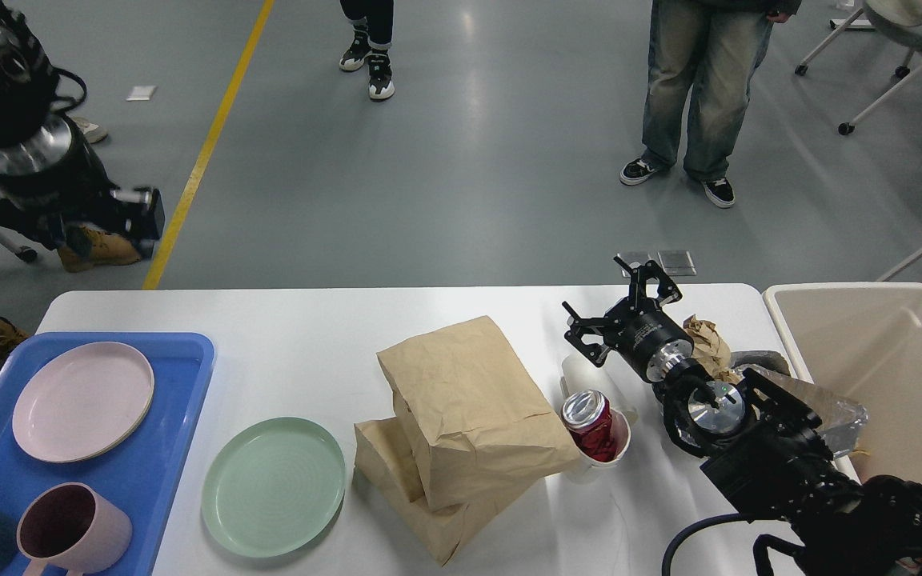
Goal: Tidy desktop
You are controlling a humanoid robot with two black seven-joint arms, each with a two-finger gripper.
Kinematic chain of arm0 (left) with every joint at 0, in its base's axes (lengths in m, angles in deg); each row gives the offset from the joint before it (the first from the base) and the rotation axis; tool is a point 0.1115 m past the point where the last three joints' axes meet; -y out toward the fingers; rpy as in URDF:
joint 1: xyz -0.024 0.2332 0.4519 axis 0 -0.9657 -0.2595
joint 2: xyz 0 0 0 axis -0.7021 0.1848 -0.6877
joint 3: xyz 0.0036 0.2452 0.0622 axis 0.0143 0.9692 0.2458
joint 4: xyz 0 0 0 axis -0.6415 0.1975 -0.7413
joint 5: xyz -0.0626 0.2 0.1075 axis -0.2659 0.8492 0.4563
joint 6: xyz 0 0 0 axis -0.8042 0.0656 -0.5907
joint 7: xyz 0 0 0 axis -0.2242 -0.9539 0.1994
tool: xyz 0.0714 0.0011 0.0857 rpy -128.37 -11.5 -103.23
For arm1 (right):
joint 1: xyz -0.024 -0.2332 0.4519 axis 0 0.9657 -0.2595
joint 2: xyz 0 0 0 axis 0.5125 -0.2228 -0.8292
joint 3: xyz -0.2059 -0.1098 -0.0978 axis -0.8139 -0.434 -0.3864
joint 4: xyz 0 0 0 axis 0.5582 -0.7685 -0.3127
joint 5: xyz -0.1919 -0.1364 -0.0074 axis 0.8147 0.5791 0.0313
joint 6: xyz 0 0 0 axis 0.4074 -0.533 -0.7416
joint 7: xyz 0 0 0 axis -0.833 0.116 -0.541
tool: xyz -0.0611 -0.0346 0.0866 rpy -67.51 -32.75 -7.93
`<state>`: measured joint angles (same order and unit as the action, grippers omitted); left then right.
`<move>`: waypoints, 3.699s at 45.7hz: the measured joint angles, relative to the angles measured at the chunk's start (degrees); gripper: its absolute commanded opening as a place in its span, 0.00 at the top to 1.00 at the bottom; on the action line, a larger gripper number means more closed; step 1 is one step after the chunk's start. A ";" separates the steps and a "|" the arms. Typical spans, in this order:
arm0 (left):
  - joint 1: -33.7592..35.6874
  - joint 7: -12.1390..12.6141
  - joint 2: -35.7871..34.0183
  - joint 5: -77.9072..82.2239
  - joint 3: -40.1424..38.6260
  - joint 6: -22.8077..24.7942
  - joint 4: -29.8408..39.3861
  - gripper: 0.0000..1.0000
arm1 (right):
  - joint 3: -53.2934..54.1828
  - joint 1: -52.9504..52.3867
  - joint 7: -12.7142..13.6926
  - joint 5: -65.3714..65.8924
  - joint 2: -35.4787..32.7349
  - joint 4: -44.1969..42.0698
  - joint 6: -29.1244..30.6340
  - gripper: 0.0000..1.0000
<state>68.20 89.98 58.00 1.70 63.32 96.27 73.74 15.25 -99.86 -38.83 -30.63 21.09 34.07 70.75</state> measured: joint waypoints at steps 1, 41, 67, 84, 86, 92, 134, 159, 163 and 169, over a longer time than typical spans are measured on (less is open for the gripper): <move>1.79 -0.94 0.29 -1.12 1.44 0.01 0.18 0.04 | 0.00 0.00 0.00 0.00 0.00 0.00 0.00 0.00; 21.02 -10.86 6.88 -7.09 15.36 -0.03 12.42 0.04 | -0.01 0.00 0.00 0.00 0.01 0.00 0.00 0.00; -15.06 -6.98 7.95 5.24 3.48 -19.51 12.30 0.04 | -0.02 0.00 0.00 0.00 0.01 0.00 0.00 0.00; -28.67 -2.45 8.96 12.10 -5.50 -28.33 11.89 0.04 | 0.02 0.00 0.00 0.00 0.01 0.00 0.00 0.00; -30.04 -2.05 8.97 12.24 -6.17 -28.79 11.87 0.04 | 0.02 0.00 0.00 0.00 0.00 0.00 0.00 0.00; -32.91 -1.74 9.08 12.97 -7.25 -29.22 11.38 0.04 | 0.01 0.00 0.00 0.00 0.01 0.00 0.00 0.00; -44.58 -1.61 9.40 16.96 -13.45 -29.42 0.72 0.12 | -0.01 0.00 0.00 0.00 0.00 0.00 0.00 0.00; -46.42 -1.27 9.72 16.96 -14.00 -29.07 0.07 0.62 | 0.01 0.00 0.00 0.00 0.02 0.00 0.00 0.00; -46.62 0.13 10.02 16.86 -14.10 -28.58 0.07 0.81 | 0.01 0.00 0.00 0.00 0.03 0.00 0.00 0.00; -46.78 3.91 10.17 16.11 -14.42 -28.03 0.07 1.00 | 0.01 0.00 0.00 0.00 0.02 0.00 0.00 0.00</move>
<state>21.42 93.89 68.17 17.81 48.90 68.24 73.81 15.27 -99.86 -38.83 -30.63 21.11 34.07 70.75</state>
